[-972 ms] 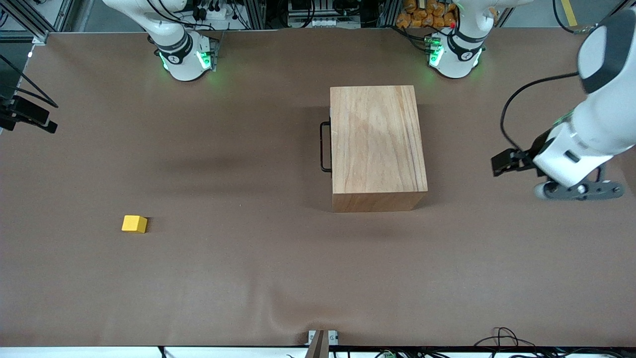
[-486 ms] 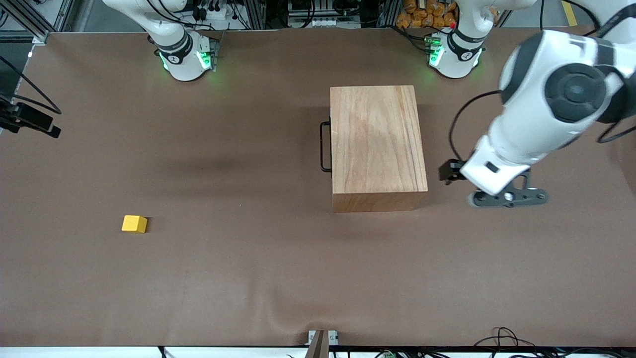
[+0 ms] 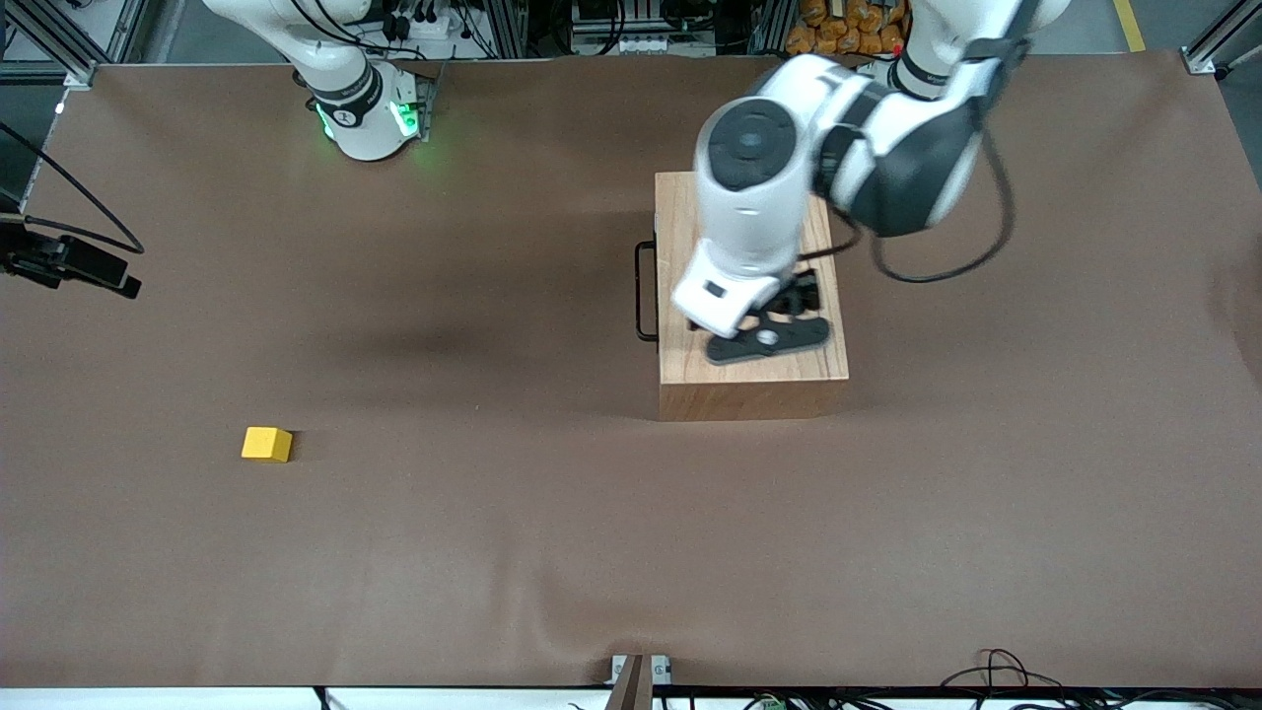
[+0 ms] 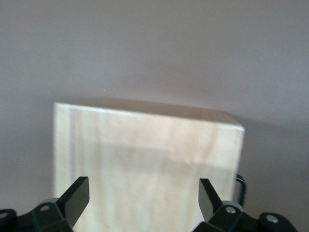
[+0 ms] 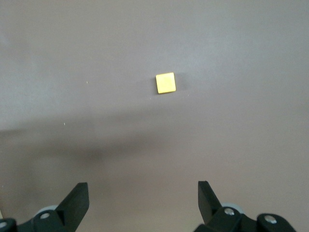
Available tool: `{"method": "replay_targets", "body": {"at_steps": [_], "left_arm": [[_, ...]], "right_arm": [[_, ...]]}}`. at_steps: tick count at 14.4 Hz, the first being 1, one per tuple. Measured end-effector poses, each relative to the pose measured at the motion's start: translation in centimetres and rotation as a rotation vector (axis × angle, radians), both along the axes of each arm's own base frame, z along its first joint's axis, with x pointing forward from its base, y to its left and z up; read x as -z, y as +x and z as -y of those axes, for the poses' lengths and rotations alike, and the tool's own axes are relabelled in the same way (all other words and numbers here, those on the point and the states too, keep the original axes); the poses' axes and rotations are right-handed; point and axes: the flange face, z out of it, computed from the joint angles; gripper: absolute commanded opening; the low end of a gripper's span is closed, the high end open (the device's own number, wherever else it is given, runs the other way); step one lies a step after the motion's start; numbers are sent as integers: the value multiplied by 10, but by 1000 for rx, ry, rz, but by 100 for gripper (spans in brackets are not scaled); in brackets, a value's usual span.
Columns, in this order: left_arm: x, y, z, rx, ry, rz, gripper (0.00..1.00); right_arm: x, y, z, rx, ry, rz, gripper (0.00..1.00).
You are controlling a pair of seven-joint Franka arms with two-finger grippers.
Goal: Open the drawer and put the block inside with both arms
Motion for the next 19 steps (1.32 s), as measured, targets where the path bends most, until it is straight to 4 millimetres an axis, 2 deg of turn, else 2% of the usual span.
{"method": "replay_targets", "body": {"at_steps": [4,7,9,11,15,17,19], "left_arm": [[35,-54,90,44,52,54,100],[57,-86,132,76,68,70,100],[73,-96,146,46,64,83,100],[87,-97,152,43,63,89,100],[104,-96,158,86,62,84,100],[117,-102,162,98,82,69,100],[134,-111,162,105,128,38,100]], "right_arm": [[0,8,-9,-15,-4,42,100],[7,10,-13,-22,-3,20,100],[18,14,-14,-24,-1,-6,100],[30,10,-15,-28,4,-77,100],[43,-16,-2,-22,29,-288,100],[45,-26,7,-21,43,-351,100],[47,-33,8,-22,51,-407,100]]}}
